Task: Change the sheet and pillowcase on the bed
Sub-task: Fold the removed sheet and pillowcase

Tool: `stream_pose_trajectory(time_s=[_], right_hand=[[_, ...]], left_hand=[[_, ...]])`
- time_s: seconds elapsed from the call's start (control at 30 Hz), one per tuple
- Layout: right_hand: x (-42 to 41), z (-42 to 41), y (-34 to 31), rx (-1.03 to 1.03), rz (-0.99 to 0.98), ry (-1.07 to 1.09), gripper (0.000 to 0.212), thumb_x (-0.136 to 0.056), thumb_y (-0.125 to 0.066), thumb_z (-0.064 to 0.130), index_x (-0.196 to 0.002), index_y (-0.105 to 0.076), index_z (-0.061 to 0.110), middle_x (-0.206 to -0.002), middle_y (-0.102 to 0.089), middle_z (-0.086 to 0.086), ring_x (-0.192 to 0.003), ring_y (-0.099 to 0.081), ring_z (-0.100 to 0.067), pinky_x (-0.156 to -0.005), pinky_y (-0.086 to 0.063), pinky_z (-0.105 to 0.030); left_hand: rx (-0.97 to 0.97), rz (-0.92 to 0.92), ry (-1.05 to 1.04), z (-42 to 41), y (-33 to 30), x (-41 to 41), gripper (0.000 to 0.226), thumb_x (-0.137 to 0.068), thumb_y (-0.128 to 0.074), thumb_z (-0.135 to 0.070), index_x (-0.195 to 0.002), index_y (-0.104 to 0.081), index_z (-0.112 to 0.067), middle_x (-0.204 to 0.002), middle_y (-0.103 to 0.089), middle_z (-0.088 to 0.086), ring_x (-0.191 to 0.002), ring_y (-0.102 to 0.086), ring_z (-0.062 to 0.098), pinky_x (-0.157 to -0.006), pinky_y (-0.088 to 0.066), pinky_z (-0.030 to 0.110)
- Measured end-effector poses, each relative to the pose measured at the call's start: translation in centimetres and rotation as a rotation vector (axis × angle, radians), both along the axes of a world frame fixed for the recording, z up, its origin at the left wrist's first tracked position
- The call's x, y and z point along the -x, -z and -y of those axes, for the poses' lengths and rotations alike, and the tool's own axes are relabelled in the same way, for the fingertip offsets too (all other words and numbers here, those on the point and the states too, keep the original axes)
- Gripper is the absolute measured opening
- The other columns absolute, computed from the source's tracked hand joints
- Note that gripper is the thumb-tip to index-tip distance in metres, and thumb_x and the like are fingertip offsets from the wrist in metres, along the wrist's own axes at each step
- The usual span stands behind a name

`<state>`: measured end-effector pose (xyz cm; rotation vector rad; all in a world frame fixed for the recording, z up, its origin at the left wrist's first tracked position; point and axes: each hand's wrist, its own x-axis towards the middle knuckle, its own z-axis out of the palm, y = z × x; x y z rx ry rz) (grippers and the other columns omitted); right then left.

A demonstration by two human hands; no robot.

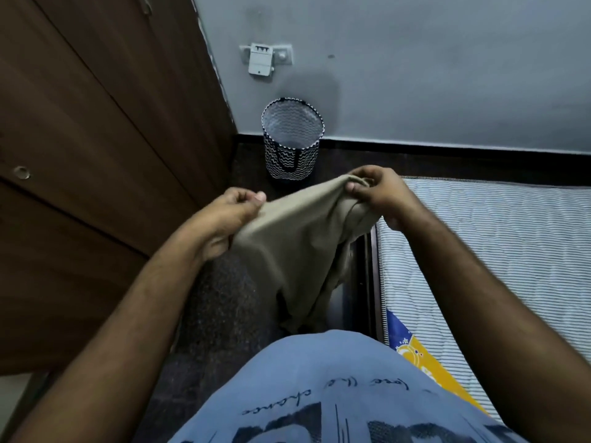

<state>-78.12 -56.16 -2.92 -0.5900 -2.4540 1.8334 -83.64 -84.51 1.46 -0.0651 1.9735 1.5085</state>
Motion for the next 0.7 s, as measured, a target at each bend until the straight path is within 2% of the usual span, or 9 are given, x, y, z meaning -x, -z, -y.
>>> stream_pose_trajectory(time_s=[0.1,0.17,0.2,0.27,0.37,0.43,0.5,0.6,0.7], right_hand=[[-0.8,0.7,1.5,0.114,0.031,0.003,0.010,-0.086,-0.077,0.010,-0.094,-0.072,0.014,-0.087,-0.070,-0.008,-0.081,-0.061,-0.013,-0.074,-0.051,-0.026],[-1.1,1.4,2.0,0.159,0.075,-0.026,0.006,-0.088,-0.075,0.010,-0.089,-0.073,0.015,-0.083,-0.068,-0.007,-0.076,-0.059,-0.011,-0.071,-0.050,-0.021],[-1.2,1.8,2.2,0.197,0.086,-0.028,0.007,-0.089,-0.073,0.008,-0.089,-0.072,0.015,-0.082,-0.067,-0.006,-0.074,-0.058,-0.010,-0.069,-0.049,-0.019],[-1.3,2.2,2.3,0.276,0.095,-0.007,0.009,-0.092,-0.068,0.005,-0.091,-0.071,0.013,-0.082,-0.067,-0.006,-0.072,-0.059,-0.008,-0.066,-0.051,-0.017],[-1.1,2.0,2.0,0.469,0.151,0.062,0.014,-0.101,-0.055,0.009,-0.097,-0.068,0.006,-0.078,-0.072,-0.003,-0.071,-0.065,-0.011,-0.065,-0.056,-0.023],[-1.0,1.6,1.3,0.631,0.224,0.023,0.033,-0.106,-0.046,0.026,-0.107,-0.066,0.000,-0.086,-0.075,-0.008,-0.080,-0.070,-0.018,-0.071,-0.059,-0.031],[-1.4,1.0,0.6,0.659,0.295,-0.142,0.057,-0.099,-0.045,0.048,-0.123,-0.063,0.000,-0.110,-0.072,-0.016,-0.097,-0.071,-0.024,-0.080,-0.061,-0.035],[-2.2,0.6,-0.8,0.470,0.389,-0.419,0.062,-0.082,-0.063,0.041,-0.132,-0.054,0.005,-0.121,-0.066,-0.014,-0.102,-0.069,-0.024,-0.085,-0.060,-0.038],[-2.1,0.6,-0.9,0.045,0.533,-0.609,0.062,-0.069,-0.086,0.037,-0.122,-0.062,0.016,-0.114,-0.073,-0.006,-0.106,-0.070,-0.023,-0.096,-0.056,-0.046]], left_hand=[[0.307,0.149,0.445,2.7,1.0,-0.5,0.097,-0.059,-0.082,-0.065,-0.135,-0.048,-0.015,-0.121,-0.058,0.005,-0.087,-0.062,0.004,-0.058,-0.054,0.017],[0.467,0.124,0.762,4.3,1.5,-0.7,0.143,-0.034,-0.089,-0.073,-0.153,-0.033,-0.016,-0.136,-0.049,-0.003,-0.106,-0.057,0.003,-0.079,-0.053,0.012],[0.459,0.121,0.805,4.9,1.8,-0.7,0.152,-0.027,-0.091,-0.072,-0.155,-0.031,-0.016,-0.140,-0.048,-0.005,-0.115,-0.057,0.007,-0.091,-0.051,0.015],[0.292,0.112,0.663,5.7,2.4,-0.5,0.145,-0.030,-0.098,-0.059,-0.153,-0.034,-0.019,-0.139,-0.056,-0.001,-0.119,-0.062,0.016,-0.097,-0.054,0.028],[-0.003,-0.074,0.341,5.3,2.5,-0.4,0.085,-0.066,-0.093,-0.027,-0.137,-0.049,-0.015,-0.115,-0.068,0.007,-0.095,-0.069,0.012,-0.074,-0.059,0.026],[-0.062,-0.262,0.159,4.1,1.9,-0.8,0.043,-0.088,-0.076,-0.012,-0.124,-0.054,-0.008,-0.103,-0.063,0.005,-0.083,-0.062,0.007,-0.066,-0.054,0.021],[-0.081,-0.389,0.025,3.2,1.8,-1.0,0.019,-0.096,-0.065,-0.007,-0.114,-0.058,-0.010,-0.099,-0.062,0.003,-0.085,-0.057,0.008,-0.070,-0.051,0.024],[-0.153,-0.428,-0.119,2.9,2.0,-0.8,0.018,-0.096,-0.064,-0.007,-0.111,-0.062,-0.017,-0.105,-0.064,0.007,-0.095,-0.058,0.017,-0.081,-0.050,0.033],[-0.285,-0.401,-0.220,3.0,1.7,-0.9,0.028,-0.093,-0.066,-0.004,-0.117,-0.063,-0.017,-0.109,-0.063,0.014,-0.094,-0.058,0.022,-0.080,-0.053,0.032]])
